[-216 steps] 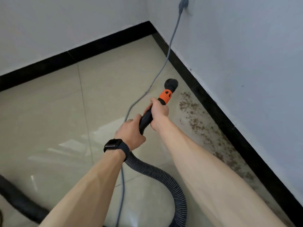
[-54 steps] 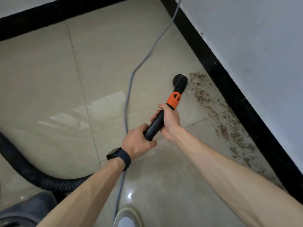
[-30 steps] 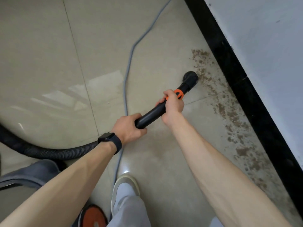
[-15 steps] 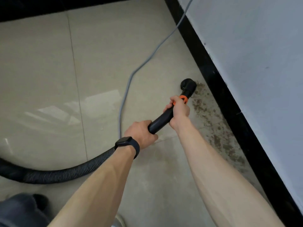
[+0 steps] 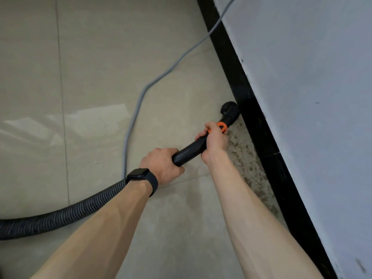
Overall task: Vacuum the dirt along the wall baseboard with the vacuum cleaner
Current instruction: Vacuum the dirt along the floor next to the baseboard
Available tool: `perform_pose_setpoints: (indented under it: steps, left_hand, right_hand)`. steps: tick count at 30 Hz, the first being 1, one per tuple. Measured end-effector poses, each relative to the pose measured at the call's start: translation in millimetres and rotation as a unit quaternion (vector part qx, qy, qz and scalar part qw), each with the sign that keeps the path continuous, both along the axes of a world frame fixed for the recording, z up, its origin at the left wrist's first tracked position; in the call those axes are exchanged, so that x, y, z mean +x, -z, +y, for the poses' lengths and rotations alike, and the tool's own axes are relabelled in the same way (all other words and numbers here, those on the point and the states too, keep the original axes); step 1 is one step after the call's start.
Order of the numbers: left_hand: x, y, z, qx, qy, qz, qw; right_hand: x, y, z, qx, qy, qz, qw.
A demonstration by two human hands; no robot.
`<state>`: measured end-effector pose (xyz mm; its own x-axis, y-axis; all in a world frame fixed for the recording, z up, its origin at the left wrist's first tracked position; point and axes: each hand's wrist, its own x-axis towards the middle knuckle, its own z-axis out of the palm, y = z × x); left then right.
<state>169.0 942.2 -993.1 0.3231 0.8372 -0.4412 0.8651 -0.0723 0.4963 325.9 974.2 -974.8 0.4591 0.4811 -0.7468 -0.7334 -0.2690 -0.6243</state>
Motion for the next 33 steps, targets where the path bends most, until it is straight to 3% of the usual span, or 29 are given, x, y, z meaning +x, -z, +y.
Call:
perform_pose_setpoints:
  steps: [9,21,28,33]
  left_hand:
    - [14,2,7,-0.009,-0.003,-0.014,1.000]
    - [-23,-17,-4,-0.063,-0.068,-0.070,0.993]
    - [-32,-29,-17,-0.027,-0.038,-0.026,0.999]
    - [-43,-44,-16,0.015,0.027,0.054,0.998]
  right_hand:
    - [14,4,6,0.001,0.014,-0.026,1.000]
    - [-24,3,15,0.023,-0.061,-0.029,0.997]
    - [-29,-3,-3,0.042,-0.068,0.025,0.996]
    - [-31,-12,-23,0.059,-0.049,0.089,0.993]
